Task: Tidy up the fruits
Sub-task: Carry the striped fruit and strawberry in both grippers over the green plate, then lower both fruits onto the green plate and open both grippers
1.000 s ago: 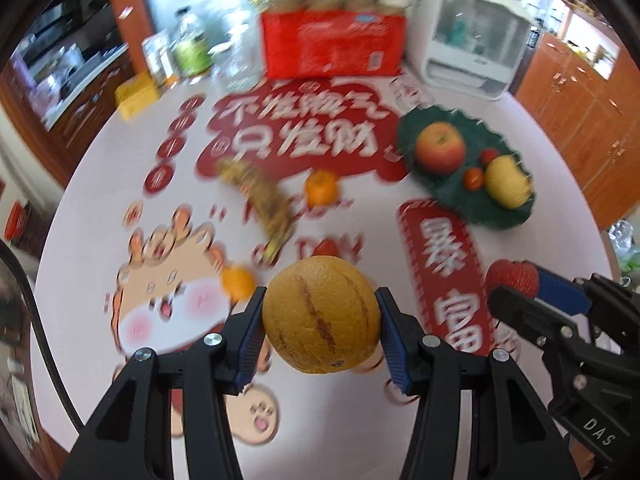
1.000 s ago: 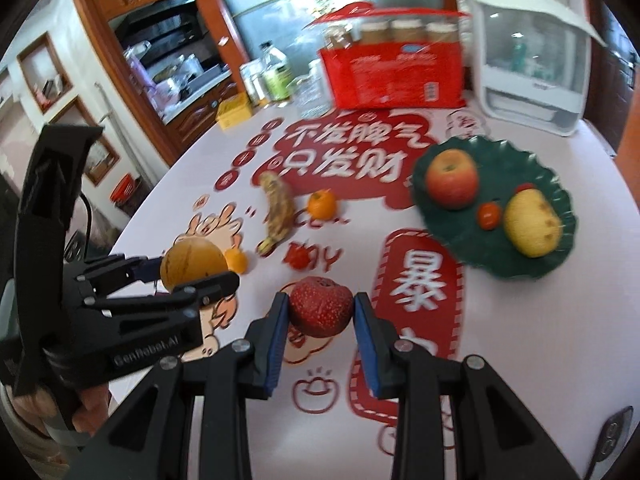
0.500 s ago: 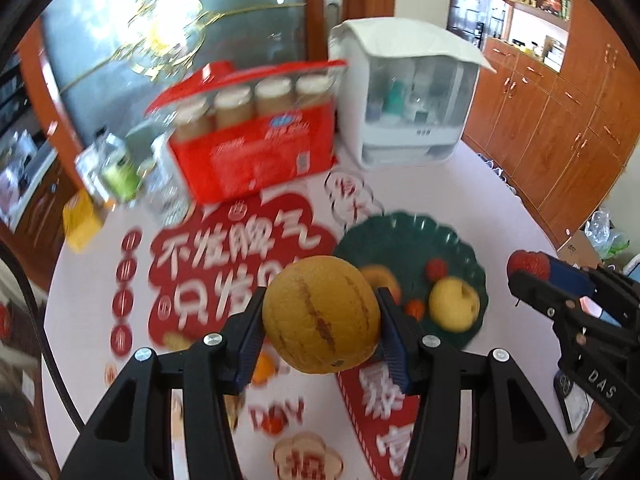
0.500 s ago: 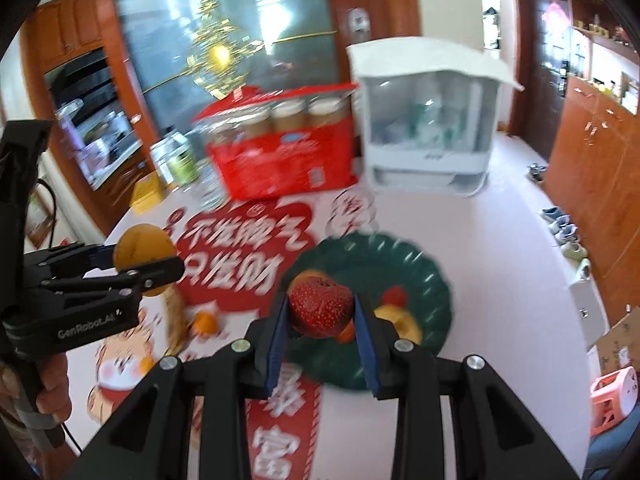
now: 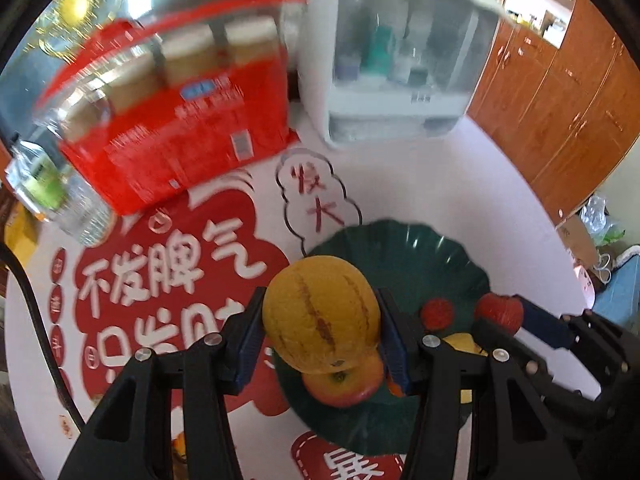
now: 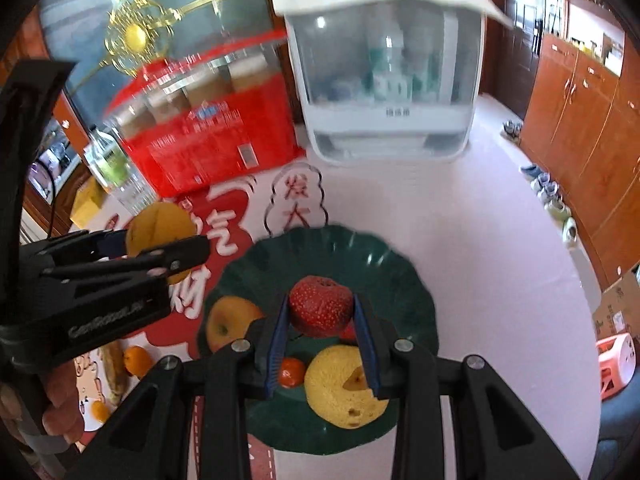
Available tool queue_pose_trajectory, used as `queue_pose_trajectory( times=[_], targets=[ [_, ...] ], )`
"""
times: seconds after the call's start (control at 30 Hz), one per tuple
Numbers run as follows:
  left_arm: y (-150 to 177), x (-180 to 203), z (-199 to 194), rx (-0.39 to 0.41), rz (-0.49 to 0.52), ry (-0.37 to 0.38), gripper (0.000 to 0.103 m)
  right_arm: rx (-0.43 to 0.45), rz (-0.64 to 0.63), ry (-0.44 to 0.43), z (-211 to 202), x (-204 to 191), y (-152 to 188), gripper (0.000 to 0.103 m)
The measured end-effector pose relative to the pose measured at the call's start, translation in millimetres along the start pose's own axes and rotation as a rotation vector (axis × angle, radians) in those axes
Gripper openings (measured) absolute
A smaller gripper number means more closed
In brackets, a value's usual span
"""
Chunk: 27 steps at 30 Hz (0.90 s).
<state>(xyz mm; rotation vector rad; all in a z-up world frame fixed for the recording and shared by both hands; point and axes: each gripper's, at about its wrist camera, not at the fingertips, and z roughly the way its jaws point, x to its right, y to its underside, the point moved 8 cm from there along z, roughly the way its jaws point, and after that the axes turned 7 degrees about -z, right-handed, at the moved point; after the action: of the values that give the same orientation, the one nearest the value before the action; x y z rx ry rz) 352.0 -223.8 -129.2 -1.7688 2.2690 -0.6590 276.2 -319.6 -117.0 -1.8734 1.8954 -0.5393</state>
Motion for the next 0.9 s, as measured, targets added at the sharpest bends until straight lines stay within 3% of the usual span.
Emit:
queue_pose_trajectory(
  times=[0.37, 0.43, 0.5, 0.53, 0.67, 0.9],
  targets=[
    [10.3, 19.4, 50.6, -0.084, 0.037, 0.013, 0.052, -0.078, -0.029, 0.021, 38.0, -2.0, 26.0, 0.033],
    [10.4, 23.0, 49.5, -0.082, 0.047, 0.018, 0.056, -0.083, -0.029, 0.019, 39.5, -2.9, 26.9, 0.035],
    [10.2, 25.8, 45.9, -0.071, 0.062, 0.013, 0.079, -0.084, -0.021, 0.007, 38.6, -3.5, 28.6, 0.041],
    [9.3, 27.3, 41.6, -0.050, 0.077, 0.004, 0.081, -0.080, -0.020, 0.005, 37.6, -3.7, 29.1, 0.045],
    [10.8, 34.1, 29.4, -0.012, 0.132, -0.020, 0.084, -0.064, -0.035, 0.020, 29.0, -4.9, 32.6, 0.049],
    [18.8, 34.5, 3.9, 0.017, 0.142, -0.026, 0.084, -0.042, -0.011, 0.005, 8.4, -7.7, 41.8, 0.049]
  ],
)
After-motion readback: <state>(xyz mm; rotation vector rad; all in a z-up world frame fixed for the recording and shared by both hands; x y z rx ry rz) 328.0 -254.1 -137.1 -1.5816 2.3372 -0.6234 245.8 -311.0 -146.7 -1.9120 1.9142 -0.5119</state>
